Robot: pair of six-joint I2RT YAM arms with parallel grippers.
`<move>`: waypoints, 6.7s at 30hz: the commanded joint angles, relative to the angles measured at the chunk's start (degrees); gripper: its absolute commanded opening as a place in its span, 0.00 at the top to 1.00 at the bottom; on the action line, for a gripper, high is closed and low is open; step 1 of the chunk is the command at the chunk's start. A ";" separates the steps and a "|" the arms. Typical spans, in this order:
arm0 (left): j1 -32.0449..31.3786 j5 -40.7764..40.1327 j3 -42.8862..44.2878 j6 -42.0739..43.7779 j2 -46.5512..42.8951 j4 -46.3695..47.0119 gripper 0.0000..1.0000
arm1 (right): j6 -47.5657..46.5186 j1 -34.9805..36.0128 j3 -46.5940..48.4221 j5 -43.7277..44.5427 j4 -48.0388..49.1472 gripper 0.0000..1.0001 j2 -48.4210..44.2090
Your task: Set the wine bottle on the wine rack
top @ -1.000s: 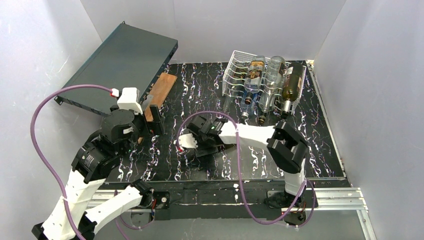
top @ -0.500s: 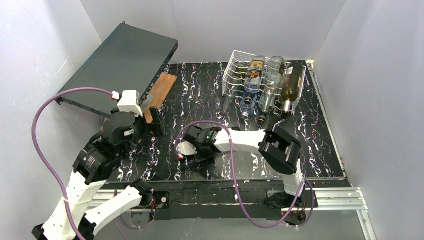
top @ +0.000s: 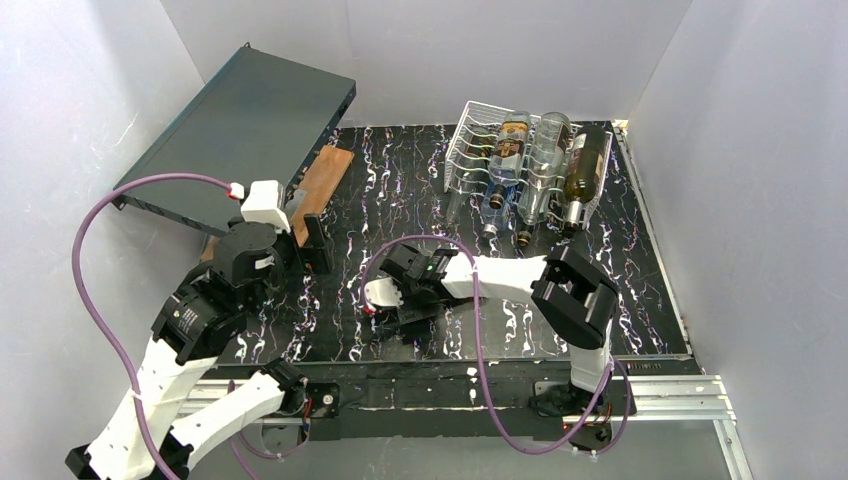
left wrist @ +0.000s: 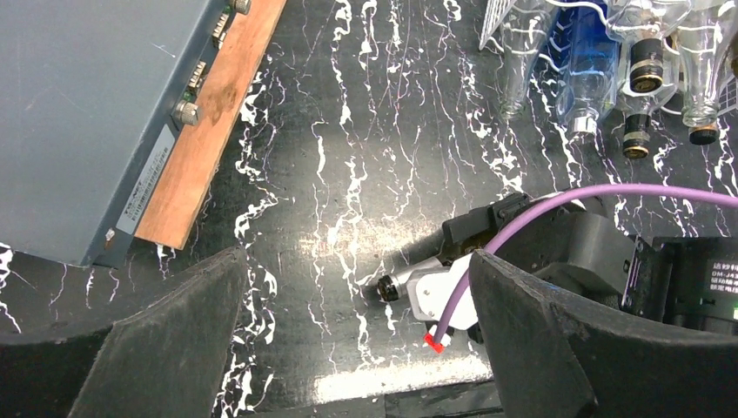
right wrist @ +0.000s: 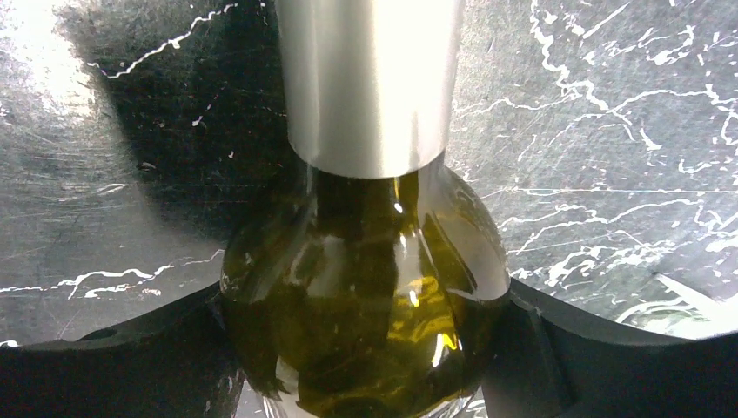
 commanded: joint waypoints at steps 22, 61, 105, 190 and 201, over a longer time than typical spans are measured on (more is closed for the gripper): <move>0.17 -0.04 -0.56 -1.62 1.40 1.37 0.02 | 8.50 -1.16 -8.22 -9.54 6.50 0.02 -15.88; 0.04 35.15 0.28 9.21 55.38 26.43 0.02 | 60.81 -18.94 -34.80 18.43 23.55 0.02 -67.47; -15.81 19.21 5.35 6.36 62.31 20.04 0.57 | 61.47 -31.04 -34.00 22.20 16.32 0.02 -62.25; -9.54 -10.21 56.04 14.80 82.63 41.43 1.00 | 60.58 -31.55 -36.36 26.60 18.43 0.02 -71.71; -7.31 -6.12 60.35 10.69 89.48 44.03 1.00 | 60.76 -31.48 -36.54 27.01 18.01 0.01 -72.89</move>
